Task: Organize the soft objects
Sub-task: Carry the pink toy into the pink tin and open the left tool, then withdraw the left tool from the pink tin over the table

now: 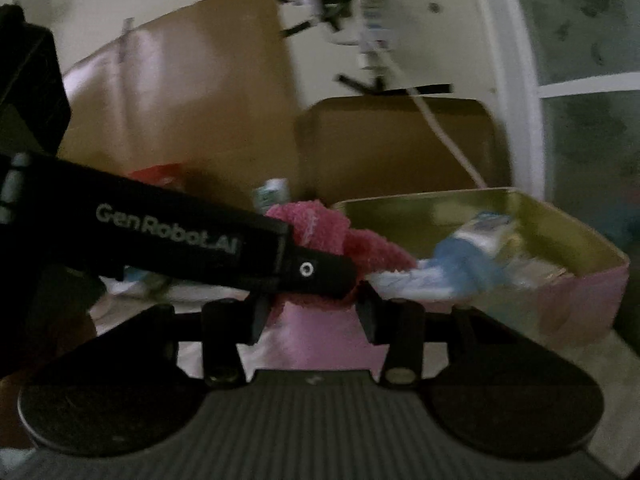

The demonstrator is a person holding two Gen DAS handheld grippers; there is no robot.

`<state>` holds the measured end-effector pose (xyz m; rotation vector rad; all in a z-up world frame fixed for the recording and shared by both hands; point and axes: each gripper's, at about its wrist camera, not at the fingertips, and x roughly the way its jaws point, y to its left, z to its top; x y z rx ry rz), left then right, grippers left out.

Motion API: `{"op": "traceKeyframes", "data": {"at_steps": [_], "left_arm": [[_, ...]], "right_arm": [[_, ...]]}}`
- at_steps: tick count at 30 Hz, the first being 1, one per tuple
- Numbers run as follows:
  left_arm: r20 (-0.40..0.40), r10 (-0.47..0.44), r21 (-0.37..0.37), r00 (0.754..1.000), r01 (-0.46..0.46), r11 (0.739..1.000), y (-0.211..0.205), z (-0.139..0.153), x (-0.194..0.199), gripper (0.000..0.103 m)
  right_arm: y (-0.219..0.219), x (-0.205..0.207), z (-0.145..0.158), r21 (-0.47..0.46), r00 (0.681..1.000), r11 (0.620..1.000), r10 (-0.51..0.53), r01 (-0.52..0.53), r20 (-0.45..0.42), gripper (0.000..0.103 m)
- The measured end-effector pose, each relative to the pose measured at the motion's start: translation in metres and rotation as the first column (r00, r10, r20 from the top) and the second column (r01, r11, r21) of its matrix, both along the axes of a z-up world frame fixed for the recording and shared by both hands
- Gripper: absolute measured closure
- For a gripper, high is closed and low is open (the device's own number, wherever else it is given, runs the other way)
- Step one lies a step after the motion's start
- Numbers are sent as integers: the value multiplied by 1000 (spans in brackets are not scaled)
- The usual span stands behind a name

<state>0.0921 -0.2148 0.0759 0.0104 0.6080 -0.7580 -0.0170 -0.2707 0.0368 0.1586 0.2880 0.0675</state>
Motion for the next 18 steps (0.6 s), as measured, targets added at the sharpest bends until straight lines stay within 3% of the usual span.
{"op": "traceKeyframes", "data": {"at_steps": [1,2,3,4,5,8,11,18], "left_arm": [[2,19,17,1000,-19,1000,-8,-3,8,22],[7,52,39,999,-52,998,-14,-7,15,15],[16,92,61,996,-93,994,-18,-10,21,12],[18,114,79,993,-115,990,-20,-13,25,13],[12,120,75,993,-121,990,-17,-13,26,14],[29,122,-7,992,-122,992,8,-8,11,13],[63,138,-30,988,-136,990,30,-9,-7,12],[37,204,12,978,-204,979,76,-25,-41,10]], "right_arm": [[-8,7,0,2,1000,1000,-14,14,-5,51],[-13,16,-2,-4,999,999,-38,38,-16,51],[-19,24,-5,-18,997,998,-66,65,-30,45],[-22,33,-8,-37,993,994,-106,104,-45,32],[-28,40,-12,-59,983,985,-168,164,-68,29],[-40,28,-13,-38,975,975,-220,219,-39,29],[-40,3,-12,5,968,968,-252,252,8,29],[-22,-34,-26,89,968,964,-248,250,-25,29]]}}
